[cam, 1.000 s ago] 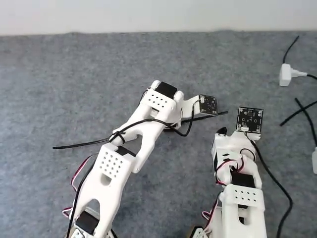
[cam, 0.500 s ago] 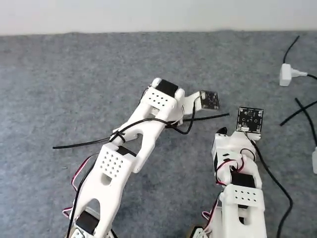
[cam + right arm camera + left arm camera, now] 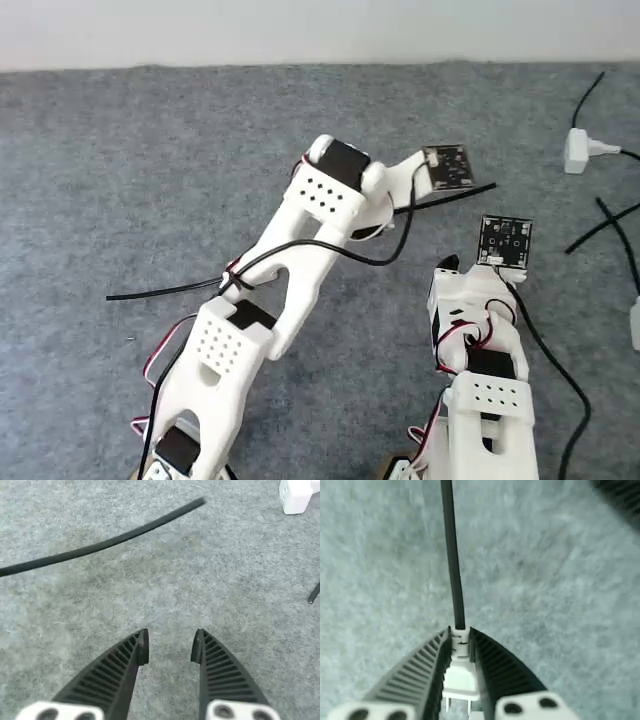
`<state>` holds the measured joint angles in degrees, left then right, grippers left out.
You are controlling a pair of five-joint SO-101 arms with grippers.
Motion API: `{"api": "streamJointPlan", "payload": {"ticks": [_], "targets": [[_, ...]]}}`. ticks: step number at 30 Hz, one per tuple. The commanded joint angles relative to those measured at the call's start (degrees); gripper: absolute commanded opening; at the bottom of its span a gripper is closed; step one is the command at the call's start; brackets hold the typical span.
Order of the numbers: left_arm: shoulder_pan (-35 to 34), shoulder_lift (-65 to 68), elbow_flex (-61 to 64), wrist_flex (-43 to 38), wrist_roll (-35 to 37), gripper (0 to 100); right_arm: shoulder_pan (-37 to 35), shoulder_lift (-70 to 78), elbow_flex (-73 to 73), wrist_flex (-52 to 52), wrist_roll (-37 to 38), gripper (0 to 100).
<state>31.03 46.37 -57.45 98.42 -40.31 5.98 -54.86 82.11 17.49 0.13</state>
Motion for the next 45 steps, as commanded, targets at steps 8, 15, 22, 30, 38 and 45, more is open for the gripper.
{"api": "streamJointPlan", "payload": {"ticks": [8,15,22,30,38,45], "targets": [[1.5,-13.4,-2.8,2.2,2.2,1,0.4,-0.9,-2.6,-1.0,-0.2,16.2],[1.3,-23.8,-1.1,2.3,5.4,1,0.4,-0.8,-2.5,-1.1,-0.2,16.2],[1.7,-36.3,4.3,2.1,7.1,1,0.3,-1.3,-1.1,-3.1,-0.2,16.2],[11.2,-47.7,5.5,2.1,9.5,1,-4.3,-1.3,0.3,-3.6,3.8,16.3],[13.1,-50.8,5.2,1.8,12.6,1,-11.6,-1.3,0.9,-3.6,9.6,16.2],[18.4,-50.9,5.2,-3.5,12.7,1,-15.1,-1.4,-6.6,-4.9,10.1,16.2]]}}
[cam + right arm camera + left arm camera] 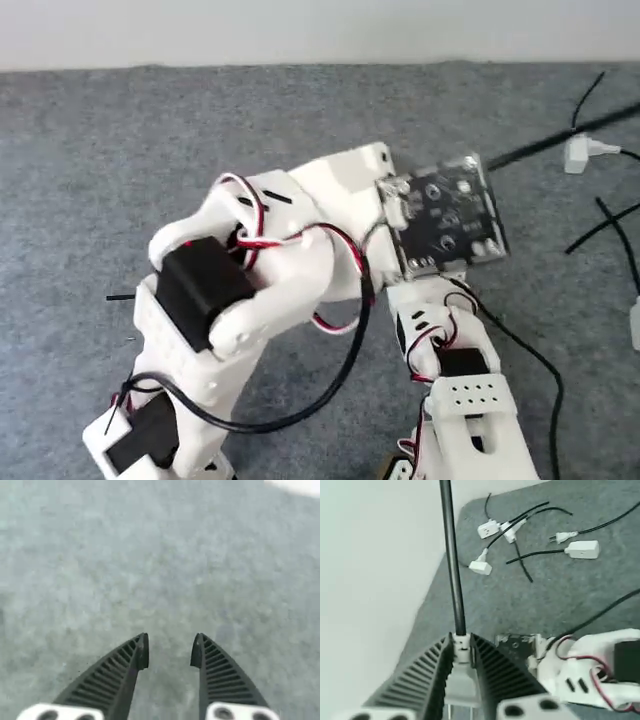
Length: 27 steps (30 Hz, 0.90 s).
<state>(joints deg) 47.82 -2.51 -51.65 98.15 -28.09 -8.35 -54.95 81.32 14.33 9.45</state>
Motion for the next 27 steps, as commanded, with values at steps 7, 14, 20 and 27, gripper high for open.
{"api": "streamJointPlan", "payload": {"ticks": [7,14,20,27], "targets": [[0.8,-2.4,-2.4,-6.7,0.5,1,-0.7,-11.8,-12.3,-1.2,-1.4,16.2],[-1.9,-2.5,-11.7,-7.1,3.5,1,3.2,-35.6,-12.3,4.1,-15.2,16.2],[-1.8,-2.4,-12.0,-7.1,4.7,1,-3.4,-49.9,-13.1,13.6,-17.0,16.2],[-1.3,-1.5,-11.5,-7.5,6.6,1,-19.1,-48.0,-15.6,15.7,-13.1,16.2]]}}
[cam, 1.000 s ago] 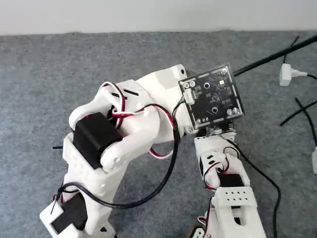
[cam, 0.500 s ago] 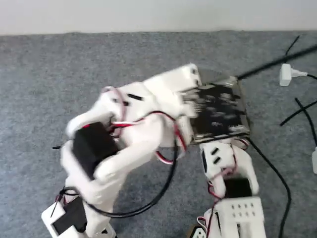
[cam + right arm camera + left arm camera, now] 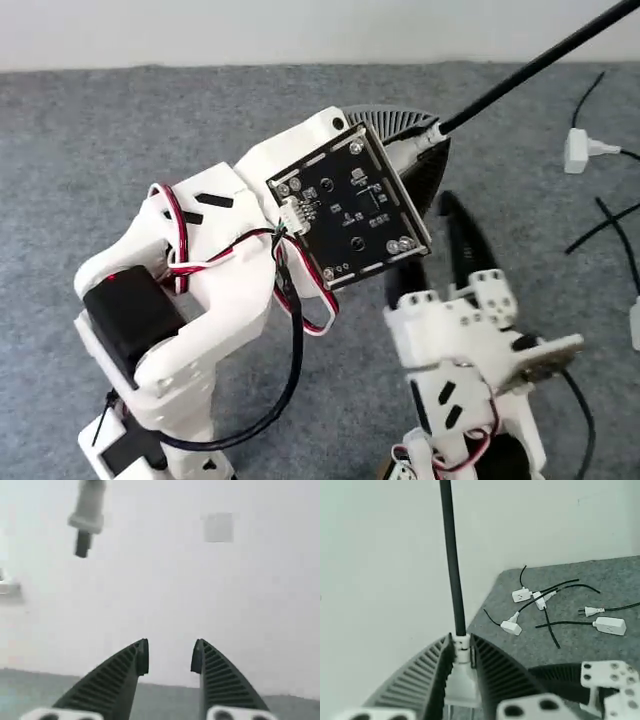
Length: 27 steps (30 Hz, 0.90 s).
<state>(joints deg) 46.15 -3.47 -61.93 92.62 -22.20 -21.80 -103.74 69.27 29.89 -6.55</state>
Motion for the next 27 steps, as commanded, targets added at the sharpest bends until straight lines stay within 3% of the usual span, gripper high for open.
{"api": "streamJointPlan", "payload": {"ticks": [1,8,16,22,27], "targets": [[0.4,-0.4,-1.2,-2.0,0.7,1,-7.1,0.7,-3.6,0.0,4.5,16.2],[0.4,0.2,-1.3,-1.8,1.0,1,-8.0,0.0,-4.3,0.1,10.5,16.2],[-0.5,0.5,-0.8,-1.7,7.9,1,-4.4,-0.5,-4.4,0.7,10.6,16.2],[-3.3,1.1,2.2,-4.6,20.0,1,-3.0,-0.5,-4.4,1.0,10.5,16.2],[-3.3,1.1,5.1,-7.6,21.2,1,-3.0,-0.5,-5.9,2.2,10.5,16.2]]}}
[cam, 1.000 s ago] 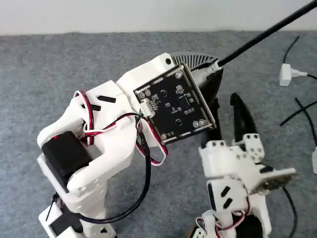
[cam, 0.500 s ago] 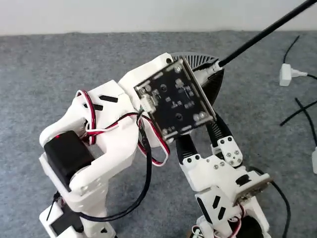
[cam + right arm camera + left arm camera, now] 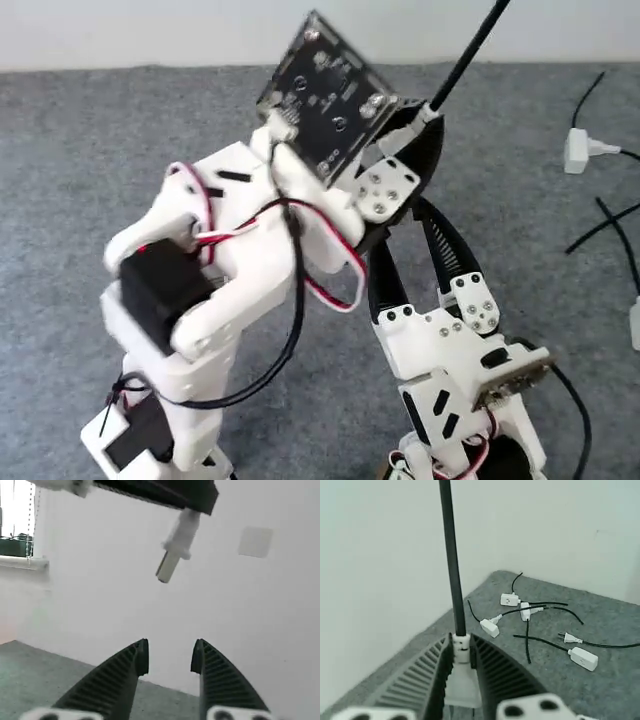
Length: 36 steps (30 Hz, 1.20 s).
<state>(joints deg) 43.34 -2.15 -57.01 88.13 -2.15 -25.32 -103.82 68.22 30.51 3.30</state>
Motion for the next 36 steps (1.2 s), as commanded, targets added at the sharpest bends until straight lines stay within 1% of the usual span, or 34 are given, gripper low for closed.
{"api": "streamJointPlan", "payload": {"ticks": [1,7,15,20,24,30,36], "targets": [[-0.5,-0.4,0.2,-3.3,1.1,1,0.5,-0.4,-6.0,2.5,0.7,16.2],[-0.3,0.4,0.9,-3.7,1.2,1,0.5,-0.2,-13.3,9.3,0.7,16.2],[-0.2,1.2,1.6,-4.5,1.2,1,0.3,-0.2,-12.7,10.0,0.8,16.2],[-0.3,1.3,2.4,-8.9,1.3,1,0.2,-0.2,-13.8,9.5,0.7,16.2],[-0.5,1.2,7.8,-14.7,1.3,1,0.1,-0.1,-16.2,9.3,0.7,16.2],[-0.4,1.1,9.0,-22.8,1.4,1,0.6,0.0,-13.5,0.6,0.8,16.2],[-0.6,1.1,7.9,-23.0,1.4,1,0.7,0.0,-9.6,-6.2,1.1,16.2]]}}
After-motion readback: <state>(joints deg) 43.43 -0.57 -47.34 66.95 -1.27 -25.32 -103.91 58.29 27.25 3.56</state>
